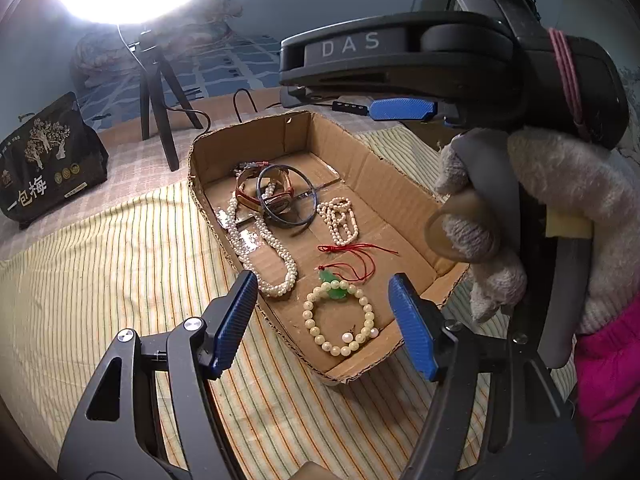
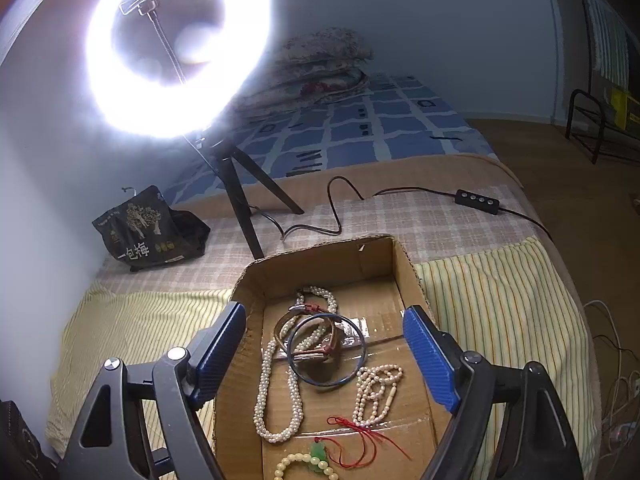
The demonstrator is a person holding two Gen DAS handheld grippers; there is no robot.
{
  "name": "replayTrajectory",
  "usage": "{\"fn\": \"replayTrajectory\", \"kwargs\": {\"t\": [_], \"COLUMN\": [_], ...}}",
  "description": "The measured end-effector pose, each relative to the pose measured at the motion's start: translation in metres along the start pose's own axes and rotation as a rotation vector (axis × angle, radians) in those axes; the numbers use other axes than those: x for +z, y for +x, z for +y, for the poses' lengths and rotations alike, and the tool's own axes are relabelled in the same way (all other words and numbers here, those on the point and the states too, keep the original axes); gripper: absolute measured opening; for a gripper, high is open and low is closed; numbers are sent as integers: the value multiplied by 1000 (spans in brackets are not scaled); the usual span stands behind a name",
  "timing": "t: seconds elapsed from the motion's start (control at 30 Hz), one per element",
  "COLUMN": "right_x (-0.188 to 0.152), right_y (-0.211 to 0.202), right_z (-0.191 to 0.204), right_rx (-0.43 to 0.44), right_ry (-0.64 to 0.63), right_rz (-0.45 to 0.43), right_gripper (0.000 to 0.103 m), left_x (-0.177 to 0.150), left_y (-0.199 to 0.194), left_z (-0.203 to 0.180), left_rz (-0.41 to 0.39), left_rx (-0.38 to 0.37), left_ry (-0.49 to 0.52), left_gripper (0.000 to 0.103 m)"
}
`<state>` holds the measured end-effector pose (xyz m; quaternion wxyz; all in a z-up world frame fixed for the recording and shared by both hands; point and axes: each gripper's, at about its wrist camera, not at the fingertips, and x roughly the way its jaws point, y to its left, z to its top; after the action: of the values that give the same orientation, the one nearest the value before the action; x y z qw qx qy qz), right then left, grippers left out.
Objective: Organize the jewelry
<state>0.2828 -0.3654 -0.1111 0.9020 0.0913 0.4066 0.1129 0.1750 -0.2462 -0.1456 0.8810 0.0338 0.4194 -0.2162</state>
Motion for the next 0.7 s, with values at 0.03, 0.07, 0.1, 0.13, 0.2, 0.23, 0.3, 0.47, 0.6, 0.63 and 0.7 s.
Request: {"fn": "replayTrajectory", "kwargs": {"t": [0.03,0.07,0.1,0.13,0.2,0.23,0.3,0.47,0.6,0.63,0.7], "right_x": [0,0,0,0,0,-1,-2,-2,-2,-2,-2], "right_y": [-1,-1,-1,-1,-2,-2,-4,-12,-19,-21,-25], "right_z": [-1,-1,-1,-1,0,0,2,6,9,11,14], "right_rx": [-3,-7,-9,-10,-12,-13,-18,-32,-41,-45,-53], "right_ry": [3,5,5,5,1,-2,-10,-11,-16,-20,-28], "right_rz": [-2,-3,-2,-1,0,1,0,-8,-17,-19,-22], "right_gripper": [84,84,84,84,84,84,84,84,84,84,84], "left_x": [0,1,1,1,1,1,0,1,0,0,-1], "left_y": [0,0,0,0,-1,-1,-3,-13,-21,-24,-28], "left_z": [0,0,0,0,0,0,1,2,1,1,2], "left_rz": [-1,-2,-3,-3,-3,-3,-4,-21,-35,-38,-45], "left_rx": [2,3,4,4,5,6,7,6,3,3,3], "left_ry": [0,0,0,-1,1,3,3,-1,0,1,0], "left_gripper": [70,70,70,70,70,70,70,70,70,70,70]}}
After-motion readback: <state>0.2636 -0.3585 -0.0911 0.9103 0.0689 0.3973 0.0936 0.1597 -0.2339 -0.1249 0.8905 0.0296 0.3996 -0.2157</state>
